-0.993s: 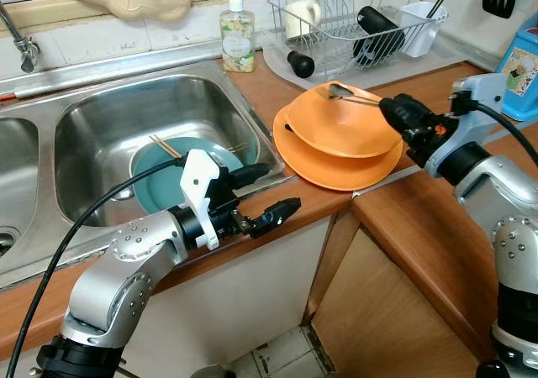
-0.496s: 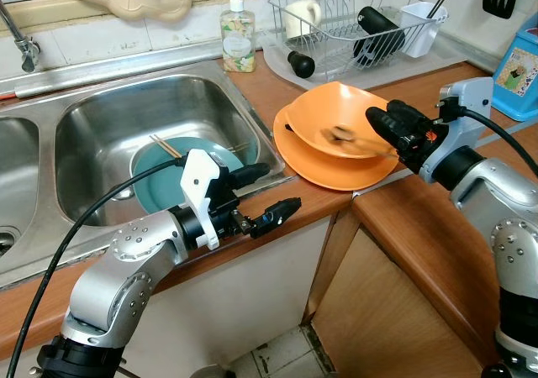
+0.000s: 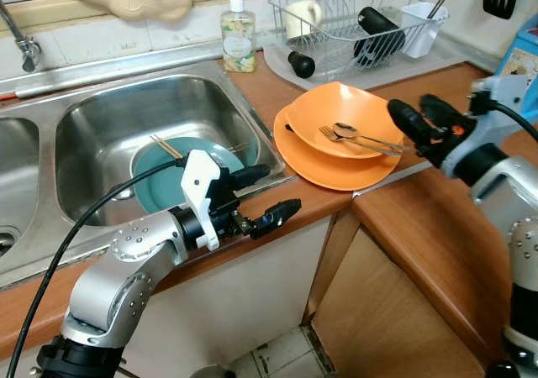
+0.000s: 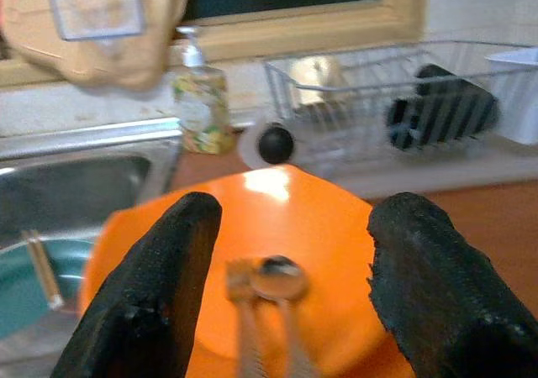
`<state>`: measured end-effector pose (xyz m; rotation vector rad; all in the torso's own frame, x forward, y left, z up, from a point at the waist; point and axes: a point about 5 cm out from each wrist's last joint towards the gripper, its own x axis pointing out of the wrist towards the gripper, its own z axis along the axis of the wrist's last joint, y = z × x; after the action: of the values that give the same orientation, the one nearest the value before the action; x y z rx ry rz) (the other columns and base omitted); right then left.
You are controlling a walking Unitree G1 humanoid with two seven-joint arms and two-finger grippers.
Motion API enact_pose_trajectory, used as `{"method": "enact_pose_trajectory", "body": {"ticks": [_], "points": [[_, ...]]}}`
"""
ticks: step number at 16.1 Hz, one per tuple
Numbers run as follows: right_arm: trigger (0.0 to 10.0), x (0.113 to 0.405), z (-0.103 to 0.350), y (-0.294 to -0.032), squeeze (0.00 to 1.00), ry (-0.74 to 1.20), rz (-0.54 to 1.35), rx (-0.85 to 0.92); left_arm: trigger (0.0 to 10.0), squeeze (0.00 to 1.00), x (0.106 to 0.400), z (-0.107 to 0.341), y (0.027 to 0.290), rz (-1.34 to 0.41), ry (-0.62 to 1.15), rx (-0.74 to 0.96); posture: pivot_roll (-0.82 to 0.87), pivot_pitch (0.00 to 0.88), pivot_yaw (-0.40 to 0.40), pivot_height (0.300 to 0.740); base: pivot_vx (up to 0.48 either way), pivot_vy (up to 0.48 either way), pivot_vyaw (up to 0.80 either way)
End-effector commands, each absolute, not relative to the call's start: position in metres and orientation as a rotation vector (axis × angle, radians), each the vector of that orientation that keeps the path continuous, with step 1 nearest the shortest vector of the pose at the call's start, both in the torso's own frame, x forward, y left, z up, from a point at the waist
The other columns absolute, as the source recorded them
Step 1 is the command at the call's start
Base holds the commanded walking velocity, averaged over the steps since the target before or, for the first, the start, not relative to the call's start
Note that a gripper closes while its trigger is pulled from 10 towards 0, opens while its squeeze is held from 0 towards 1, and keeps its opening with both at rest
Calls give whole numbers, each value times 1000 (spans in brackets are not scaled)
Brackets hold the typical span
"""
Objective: Kitchen organization
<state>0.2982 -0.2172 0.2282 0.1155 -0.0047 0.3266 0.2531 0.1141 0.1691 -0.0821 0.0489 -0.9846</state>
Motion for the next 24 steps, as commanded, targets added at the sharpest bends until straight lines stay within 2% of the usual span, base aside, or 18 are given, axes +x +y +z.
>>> {"method": "enact_pose_trajectory", "body": {"ticks": [1, 2, 3, 5, 10, 19, 20, 21, 22, 23, 24], "points": [[10000, 298, 226, -228, 1000, 2, 288, 111, 10000, 0, 252, 173, 111, -1011, 41, -67, -156, 0, 23, 740, 0, 0, 0], [10000, 298, 221, -232, 31, 25, 288, 98, 10000, 0, 252, 173, 110, -1013, 40, -70, -158, 0, 23, 740, 0, 0, 0], [10000, 297, 216, -234, 0, 52, 315, 83, 10000, 0, 252, 173, 110, -1016, 41, -70, -160, 0, 23, 740, 0, 0, 0], [10000, 293, 207, -234, 0, 101, 380, 40, 10000, 0, 252, 173, 109, -1019, 41, -73, -160, 0, 22, 740, 0, 0, 0], [10000, 302, 195, -239, 0, 126, 362, 6, 10000, 0, 252, 173, 108, -1026, 39, -72, -161, 0, 20, 740, 0, 0, 0], [10000, 303, 192, -225, 0, 115, 463, -3, 10000, 0, 252, 172, 108, -1026, 36, -66, -157, 0, 16, 740, 0, 0, 0], [8784, 304, 190, -223, 0, 120, 479, 5, 10000, 0, 252, 173, 108, -1028, 35, -65, -157, 0, 16, 740, 0, 0, 0], [4118, 304, 188, -221, 0, 121, 489, 14, 10000, 0, 252, 173, 108, -1028, 34, -65, -156, 0, 16, 740, 0, 0, 0], [3294, 305, 188, -220, 0, 118, 500, 26, 10000, 0, 253, 173, 108, -1029, 34, -64, -156, 0, 16, 740, 0, 0, 0], [392, 306, 188, -219, 0, 112, 511, 40, 10000, 0, 252, 173, 108, -1030, 34, -64, -156, 0, 17, 740, 0, 0, 0], [0, 307, 188, -219, 0, 106, 522, 54, 10000, 0, 252, 173, 108, -1031, 35, -63, -156, 0, 16, 740, 0, 0, 0]]}}
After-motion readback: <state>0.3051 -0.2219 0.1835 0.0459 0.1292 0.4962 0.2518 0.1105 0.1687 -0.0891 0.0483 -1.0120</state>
